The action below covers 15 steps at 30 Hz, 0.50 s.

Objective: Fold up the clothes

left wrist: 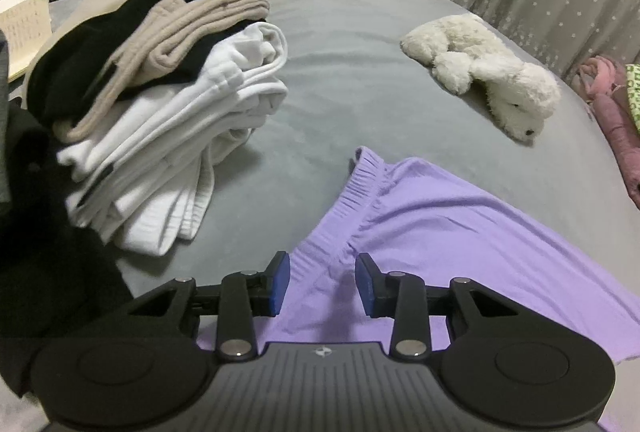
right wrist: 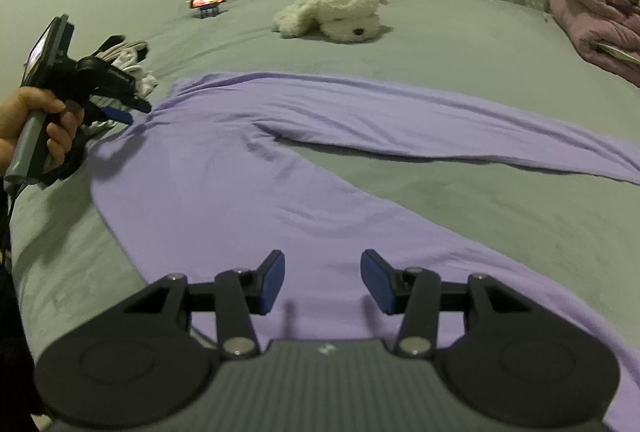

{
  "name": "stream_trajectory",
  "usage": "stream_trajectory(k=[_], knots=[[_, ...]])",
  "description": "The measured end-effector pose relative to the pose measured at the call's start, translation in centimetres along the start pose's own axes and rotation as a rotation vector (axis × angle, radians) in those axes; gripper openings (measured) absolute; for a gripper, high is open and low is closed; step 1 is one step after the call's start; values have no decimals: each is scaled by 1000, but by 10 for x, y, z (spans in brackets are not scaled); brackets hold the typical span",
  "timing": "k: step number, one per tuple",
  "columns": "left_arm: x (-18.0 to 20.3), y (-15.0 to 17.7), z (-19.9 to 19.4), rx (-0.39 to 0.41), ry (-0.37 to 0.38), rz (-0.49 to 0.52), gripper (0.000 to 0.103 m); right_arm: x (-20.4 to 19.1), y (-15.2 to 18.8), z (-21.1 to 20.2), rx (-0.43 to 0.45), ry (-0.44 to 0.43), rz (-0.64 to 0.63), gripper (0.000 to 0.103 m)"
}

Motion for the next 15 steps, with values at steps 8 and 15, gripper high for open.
stream_trajectory(k=[8,15], knots=[[-13,-22,16,34,22,-74,41,3,-5,-6,27,3,18,49],[11,-30,31,71,102,-73,42,7,-6,-4,27,11,41,51]])
Point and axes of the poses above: each gripper's, at about its wrist camera, not at the fingertips, and z roughly the way its jaws point, x to its right, y to its underside, the point moved 3 cm from there along z, roughly the way its jaws point, and after that the axes turned 10 degrees about x, right-handed, at the moved point
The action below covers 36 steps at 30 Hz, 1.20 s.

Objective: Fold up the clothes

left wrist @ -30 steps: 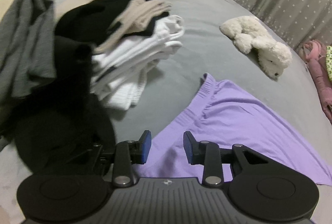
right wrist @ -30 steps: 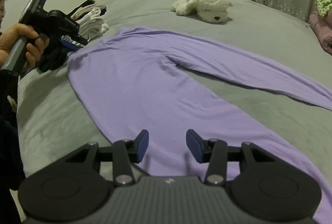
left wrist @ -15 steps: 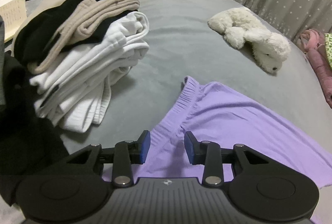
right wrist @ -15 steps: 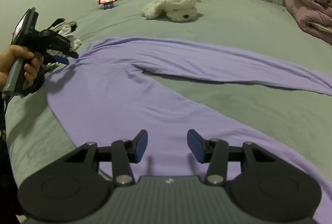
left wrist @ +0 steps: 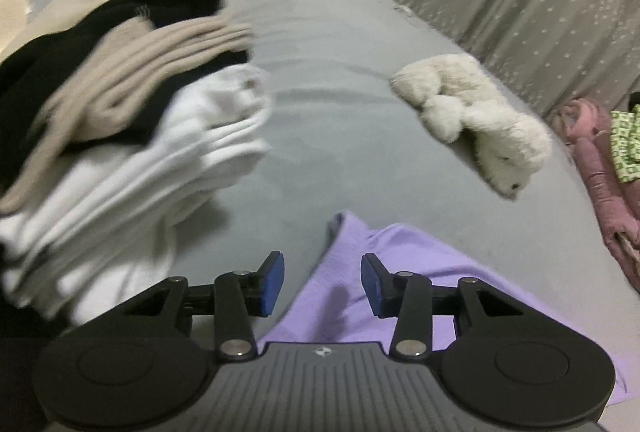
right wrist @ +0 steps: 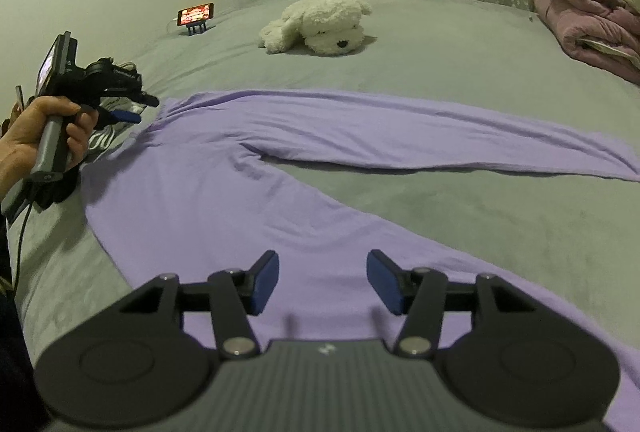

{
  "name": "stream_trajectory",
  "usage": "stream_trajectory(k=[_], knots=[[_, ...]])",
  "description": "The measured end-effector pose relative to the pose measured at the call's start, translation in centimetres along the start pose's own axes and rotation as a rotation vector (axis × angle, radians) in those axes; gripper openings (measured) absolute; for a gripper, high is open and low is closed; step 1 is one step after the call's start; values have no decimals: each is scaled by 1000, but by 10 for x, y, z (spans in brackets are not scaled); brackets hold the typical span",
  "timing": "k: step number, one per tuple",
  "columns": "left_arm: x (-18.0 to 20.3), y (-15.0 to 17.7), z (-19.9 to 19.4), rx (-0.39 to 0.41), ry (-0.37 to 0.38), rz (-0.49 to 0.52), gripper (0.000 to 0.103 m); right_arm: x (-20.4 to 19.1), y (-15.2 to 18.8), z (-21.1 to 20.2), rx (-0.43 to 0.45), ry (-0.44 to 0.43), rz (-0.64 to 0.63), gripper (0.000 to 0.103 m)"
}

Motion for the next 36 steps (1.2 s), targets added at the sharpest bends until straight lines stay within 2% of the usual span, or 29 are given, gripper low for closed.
stream_trajectory(k=[5,6,8,9,10,11,14,21,22,26,33,36], knots=[[6,-7,23,15,20,-10,42,3,0,-2,3,0,12,52],[6,-6,28,-1,50,-6,42,3,0,-2,3,0,14,52],[7,-3,37,-9,29,4,40,5,0,-2,1,3,15,52],[8,0,41,-11,11,20,37,6,1,-2,0,5,17,52],[9,2,42,-4,-6,45,22,7,1,-1,-1,8,18,52],[10,3,43,1,-16,68,17,7,1,-1,-2,10,19,52],[8,2,44,21,-38,77,14,9,2,-1,-5,15,20,52],[-4,-8,37,94,-63,37,12,9,1,-3,11,21,24,52],[-3,-8,37,100,-65,45,9,9,1,-2,11,22,25,52],[2,-1,40,76,-63,94,11,12,3,1,3,38,29,52],[-5,-14,25,94,-51,42,15,13,1,-1,13,46,30,54],[-5,-15,21,94,-56,53,16,13,0,-3,19,46,28,56]])
Point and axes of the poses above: each gripper's, at about its wrist camera, not at the fingertips, and z roughly the way its jaws point, x to its right, y to its underside, the point moved 3 cm from there along z, roughly the way its jaws point, and after that the axes turned 10 degrees about x, right-handed, at the moved point
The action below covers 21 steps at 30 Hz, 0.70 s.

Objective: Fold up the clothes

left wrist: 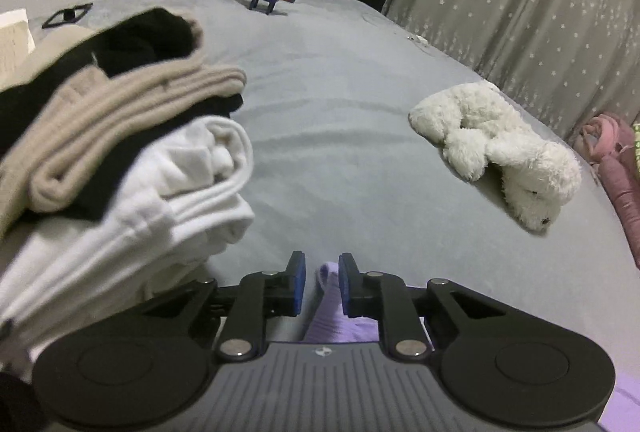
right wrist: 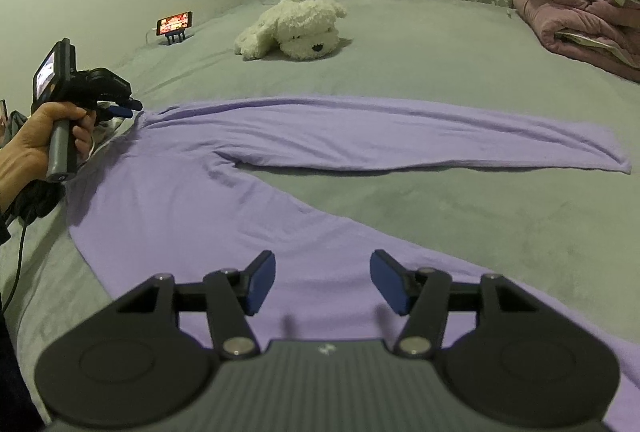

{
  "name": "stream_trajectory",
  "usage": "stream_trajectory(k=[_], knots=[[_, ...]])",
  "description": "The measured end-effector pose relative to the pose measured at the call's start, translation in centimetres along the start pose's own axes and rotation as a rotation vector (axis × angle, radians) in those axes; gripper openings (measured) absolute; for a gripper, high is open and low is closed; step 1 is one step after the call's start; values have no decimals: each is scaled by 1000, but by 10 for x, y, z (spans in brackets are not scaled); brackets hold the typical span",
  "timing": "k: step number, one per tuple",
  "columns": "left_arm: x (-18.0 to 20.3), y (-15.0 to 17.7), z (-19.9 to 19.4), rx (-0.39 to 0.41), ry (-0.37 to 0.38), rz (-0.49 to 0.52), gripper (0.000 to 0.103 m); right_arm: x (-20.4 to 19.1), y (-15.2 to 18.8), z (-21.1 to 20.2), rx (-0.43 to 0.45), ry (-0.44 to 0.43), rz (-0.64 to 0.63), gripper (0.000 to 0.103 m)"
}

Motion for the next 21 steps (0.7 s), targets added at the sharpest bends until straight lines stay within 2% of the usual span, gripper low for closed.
stream_trajectory(k=[10,18,21], knots=[[5,11,-20,-73,35,60,16,-1,-5,-8,25,3,1,56],[23,30,-57,-102,129,160,16,-1,-6,-13,38,3,8,56],[20,40,-53,-159,106,190,16,-3,-6,-13,36,1,4,56]])
Point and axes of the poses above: each gripper's, at about its wrist camera, not at the fingertips, and z roughly the way its jaws point, x to its right, y to its underside, the point moved 3 cm from there along z, roughly the way its jaws point, and after that the axes turned 10 degrees about x, right-handed, at the moved point
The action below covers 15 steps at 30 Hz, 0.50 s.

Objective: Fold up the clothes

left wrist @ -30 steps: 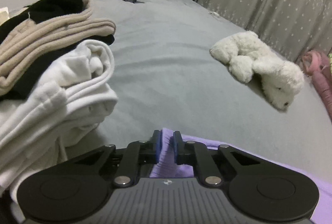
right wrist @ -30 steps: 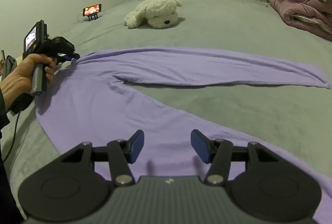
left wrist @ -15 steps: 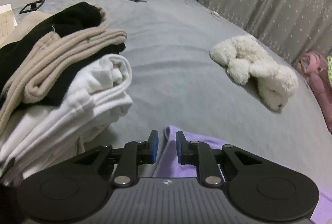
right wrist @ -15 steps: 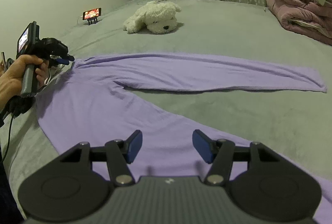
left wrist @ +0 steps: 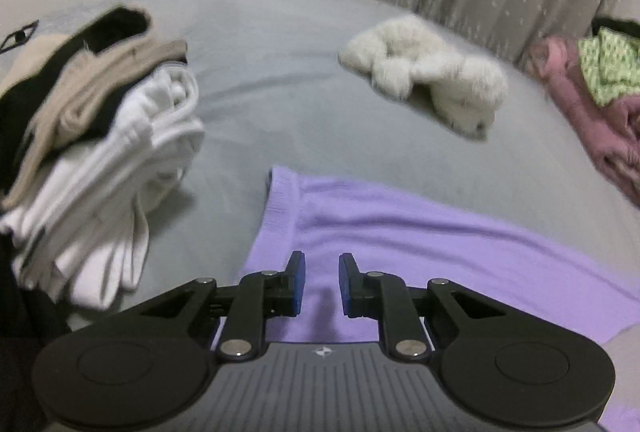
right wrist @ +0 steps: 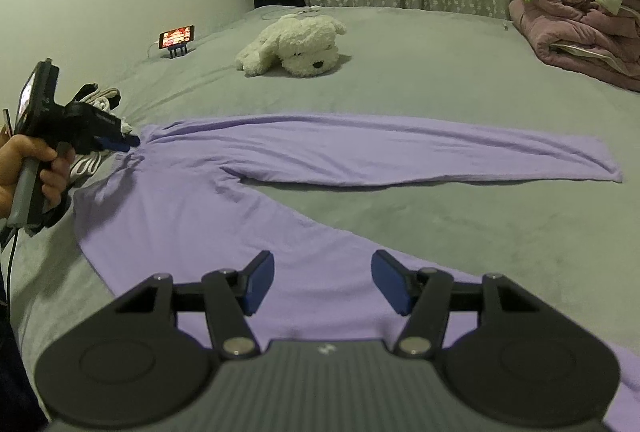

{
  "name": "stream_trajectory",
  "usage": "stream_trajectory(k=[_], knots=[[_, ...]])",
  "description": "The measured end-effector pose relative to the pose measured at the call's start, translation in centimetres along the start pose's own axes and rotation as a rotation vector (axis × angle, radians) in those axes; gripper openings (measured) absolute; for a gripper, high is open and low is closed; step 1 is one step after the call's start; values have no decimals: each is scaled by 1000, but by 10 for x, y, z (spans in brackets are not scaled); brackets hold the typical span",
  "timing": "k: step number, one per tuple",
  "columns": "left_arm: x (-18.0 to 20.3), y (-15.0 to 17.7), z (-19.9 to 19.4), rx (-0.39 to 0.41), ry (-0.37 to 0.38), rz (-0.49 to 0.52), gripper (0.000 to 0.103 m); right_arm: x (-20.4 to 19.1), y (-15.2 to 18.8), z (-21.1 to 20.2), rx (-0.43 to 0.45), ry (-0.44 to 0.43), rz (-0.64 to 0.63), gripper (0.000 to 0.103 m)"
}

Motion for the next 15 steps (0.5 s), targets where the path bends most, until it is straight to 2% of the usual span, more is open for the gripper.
stream_trajectory(k=[2,4,8,11,15], knots=[[-6,7,10,-35,-16,15,16,-1,0,0,-1,-1,-4,56],[-10,7,14,-38,-17,30,16,-1,1,0,-2,2,-4,56],[-20,-1,0,-32,6,-68,16,2,0,-2,2,11,3,56],[-21,-6,-13,5,8,-80,16,2,0,-2,3,11,2,56],[-20,2,-9,-32,38,-94,16,-2,1,-1,-3,4,-8,57]])
Point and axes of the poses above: each gripper's, at about its wrist camera, not at the fingertips, and z roughly the way its jaws point, x to its right, y to its underside, the point moved 3 cm from there along z, roughly the way its jaws point, and after that the axes turned 10 degrees about x, right-handed, at the moved point
